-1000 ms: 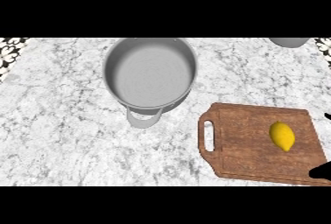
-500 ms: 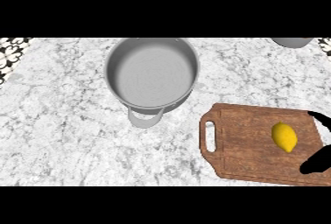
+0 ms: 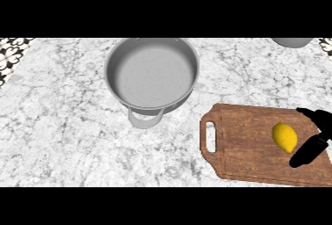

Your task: Pick the lemon from the cutting board and place it in the pot

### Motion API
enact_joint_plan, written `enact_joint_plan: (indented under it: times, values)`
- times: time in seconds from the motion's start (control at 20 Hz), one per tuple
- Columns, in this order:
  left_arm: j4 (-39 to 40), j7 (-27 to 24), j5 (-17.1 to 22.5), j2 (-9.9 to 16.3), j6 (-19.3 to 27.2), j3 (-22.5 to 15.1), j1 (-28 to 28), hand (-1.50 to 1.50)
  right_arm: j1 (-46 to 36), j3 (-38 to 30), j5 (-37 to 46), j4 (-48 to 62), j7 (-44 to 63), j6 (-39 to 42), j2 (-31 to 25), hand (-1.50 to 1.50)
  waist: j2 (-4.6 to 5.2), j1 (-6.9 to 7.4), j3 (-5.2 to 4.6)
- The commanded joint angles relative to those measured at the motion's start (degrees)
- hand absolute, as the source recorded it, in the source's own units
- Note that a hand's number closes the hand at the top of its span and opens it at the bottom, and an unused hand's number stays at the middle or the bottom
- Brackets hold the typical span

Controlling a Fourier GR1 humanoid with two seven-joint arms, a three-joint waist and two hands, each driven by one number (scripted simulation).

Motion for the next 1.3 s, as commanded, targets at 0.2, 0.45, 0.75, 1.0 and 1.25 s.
enact_joint_plan:
  times: [0.2, 0.45, 0.75, 1.0, 1.25]
  values:
    - [-5.25, -4.44, 1.55, -3.37, 3.58, 5.65, -14.60, 0.00, -4.60, 2.99, 0.13, 4.39, 5.40, 2.06, 2.60, -1.50, -0.29, -1.81, 0.23]
    - [-5.81, -4.98, 1.18, -2.97, 3.67, 6.06, -14.09, 0.00, -4.95, 5.31, 2.15, 7.63, 4.79, 1.25, 3.61, -1.50, -0.39, -2.39, 0.35]
    - [-6.11, -4.63, 1.13, -3.82, 4.12, 5.78, -14.08, 0.00, -7.70, 5.10, 1.72, 11.03, 4.23, 1.70, 4.40, -1.50, -0.50, -3.20, 0.35]
    - [-6.26, -4.56, 2.05, -2.69, 3.61, 7.47, -13.16, 0.00, -7.69, 6.56, 1.80, 14.02, 3.05, 1.62, 6.84, -1.50, -0.45, -3.16, 0.46]
    - [-5.89, -5.95, 0.56, -3.06, 3.92, 6.51, -12.39, 0.00, -10.26, 8.34, 3.48, 13.21, 0.44, 2.24, 7.42, 1.50, -0.80, -3.17, 0.39]
